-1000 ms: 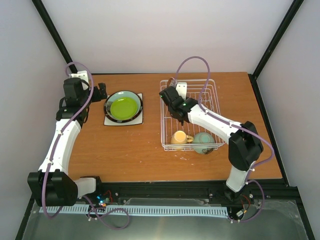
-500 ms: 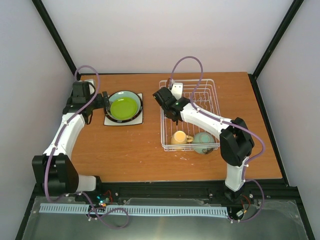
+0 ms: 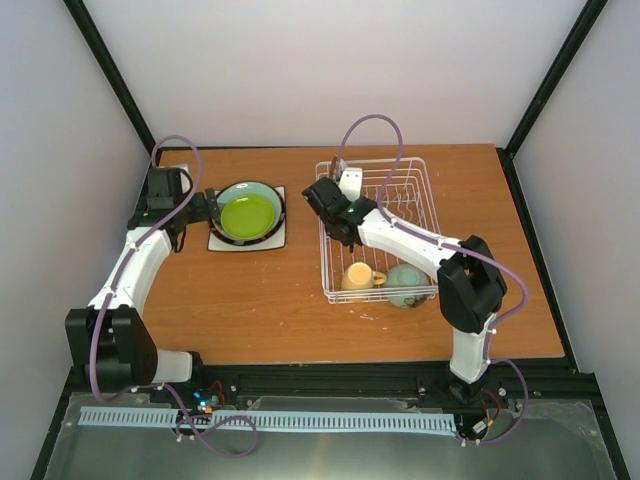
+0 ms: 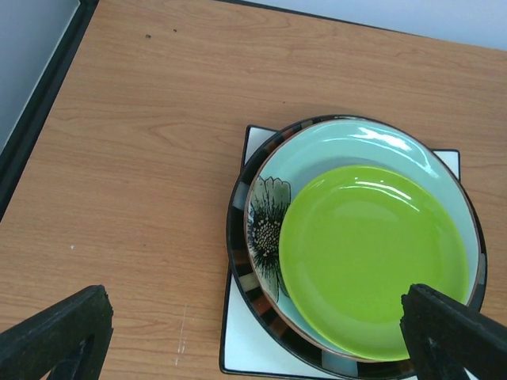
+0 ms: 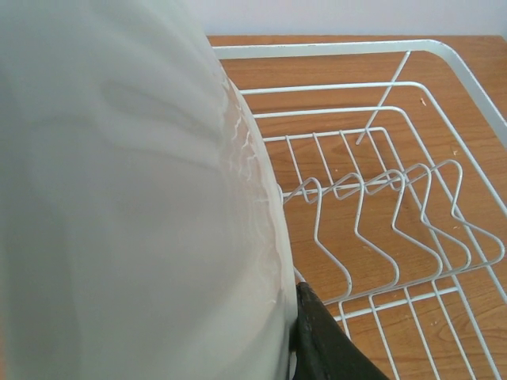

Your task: Load the mixed dishes into the dish rack

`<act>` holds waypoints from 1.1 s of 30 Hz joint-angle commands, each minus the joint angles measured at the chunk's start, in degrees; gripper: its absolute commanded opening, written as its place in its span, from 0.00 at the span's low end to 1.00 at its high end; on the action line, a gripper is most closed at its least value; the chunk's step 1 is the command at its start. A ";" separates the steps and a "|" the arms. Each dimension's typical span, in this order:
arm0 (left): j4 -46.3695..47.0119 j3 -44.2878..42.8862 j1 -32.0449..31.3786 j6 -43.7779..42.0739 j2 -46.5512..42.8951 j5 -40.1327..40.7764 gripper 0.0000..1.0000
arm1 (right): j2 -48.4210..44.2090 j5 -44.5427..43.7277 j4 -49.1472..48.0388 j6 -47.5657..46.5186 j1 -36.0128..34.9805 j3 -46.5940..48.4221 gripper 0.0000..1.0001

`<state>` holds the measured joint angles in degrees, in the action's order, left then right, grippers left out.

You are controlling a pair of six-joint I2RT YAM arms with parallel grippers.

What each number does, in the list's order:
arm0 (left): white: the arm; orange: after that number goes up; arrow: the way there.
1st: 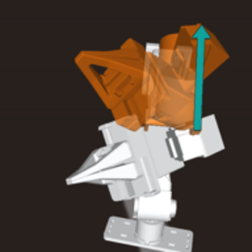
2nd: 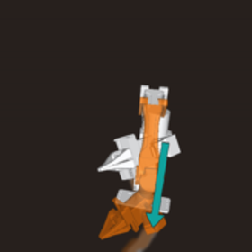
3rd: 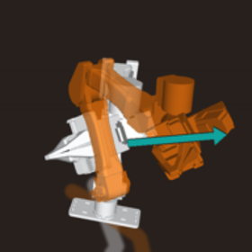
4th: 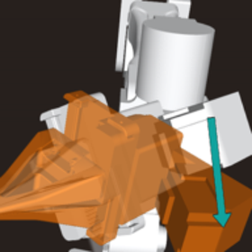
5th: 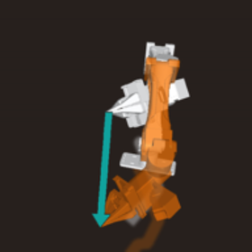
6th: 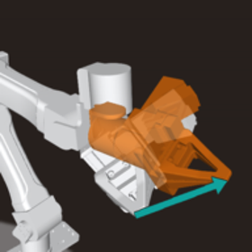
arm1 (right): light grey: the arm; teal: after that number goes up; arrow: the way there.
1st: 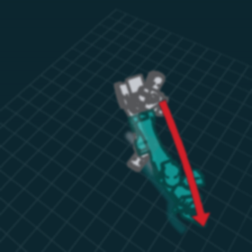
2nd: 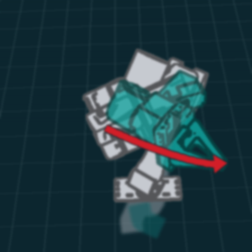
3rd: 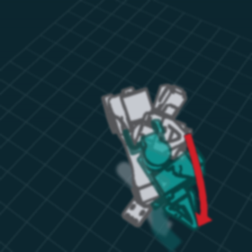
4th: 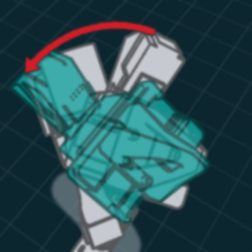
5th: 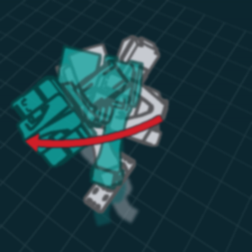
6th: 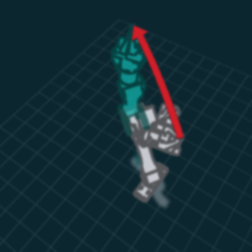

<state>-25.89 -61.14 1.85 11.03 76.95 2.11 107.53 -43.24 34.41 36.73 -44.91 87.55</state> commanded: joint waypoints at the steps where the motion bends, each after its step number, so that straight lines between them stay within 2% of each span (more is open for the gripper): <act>1: 0.22 0.96 -0.18 -0.24 -1.77 1.80 1.00 | 4.63 4.00 3.11 -3.25 -4.93 0.34 0.15; 3: 0.22 1.45 -0.17 -0.47 -2.01 2.61 1.00 | 7.42 1.22 5.23 -4.48 -6.41 2.95 0.12; 5: 0.33 1.77 -0.20 -0.69 -2.19 3.04 1.00 | 9.61 -0.70 6.78 -4.96 -7.44 4.87 0.04; 8: 0.45 1.88 -0.16 -0.84 -2.24 3.02 1.00 | 11.16 -0.64 7.13 -4.56 -7.59 5.48 0.03; 9: 0.48 1.90 -0.11 -0.88 -2.24 2.94 1.00 | 11.47 -0.62 7.08 -4.40 -7.62 5.31 0.05; 10: 0.52 1.91 -0.17 -0.91 -2.24 2.97 1.00 | 11.69 -0.61 7.04 -4.31 -7.65 5.19 0.12; 11: 0.57 1.90 -0.18 -1.00 -2.24 3.05 1.00 | 11.81 -0.61 7.07 -3.97 -7.65 5.09 0.25; 12: 0.70 1.97 -0.18 -1.05 -2.24 3.21 1.00 | 11.83 -0.69 6.95 -3.75 -7.64 4.77 0.43; 16: 1.03 2.17 -0.18 -0.97 -1.95 2.27 1.00 | 10.73 -1.02 5.49 -3.54 -7.59 3.72 0.64; 18: 1.28 2.57 -0.18 -0.79 -1.85 0.37 1.00 | 10.10 -1.58 5.17 -3.51 -7.57 3.36 0.70; 20: 2.23 3.59 -0.18 -0.72 -1.80 -2.22 1.00 | 9.00 -2.23 4.72 -3.50 -7.57 3.12 0.81; 22: 3.62 4.89 -0.09 -0.83 -1.81 -6.05 1.00 | 7.21 -2.71 3.79 -3.79 -7.57 2.44 0.87; 26: 5.34 6.13 0.77 -1.19 0.34 -16.11 1.00 | 1.05 -1.87 -0.11 -5.73 -7.57 -0.41 0.94; 28: 5.10 5.62 1.54 -1.67 2.93 -20.67 0.99 | -2.53 -1.06 -1.78 -6.64 -7.55 -1.62 0.95; 33: 4.56 3.44 4.29 -1.86 7.28 -25.35 0.97 | -12.25 0.45 -4.20 -8.70 -7.20 -3.95 0.95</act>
<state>-22.26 -54.92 3.90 10.52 81.82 -16.03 103.70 -43.40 34.52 29.85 -52.27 84.84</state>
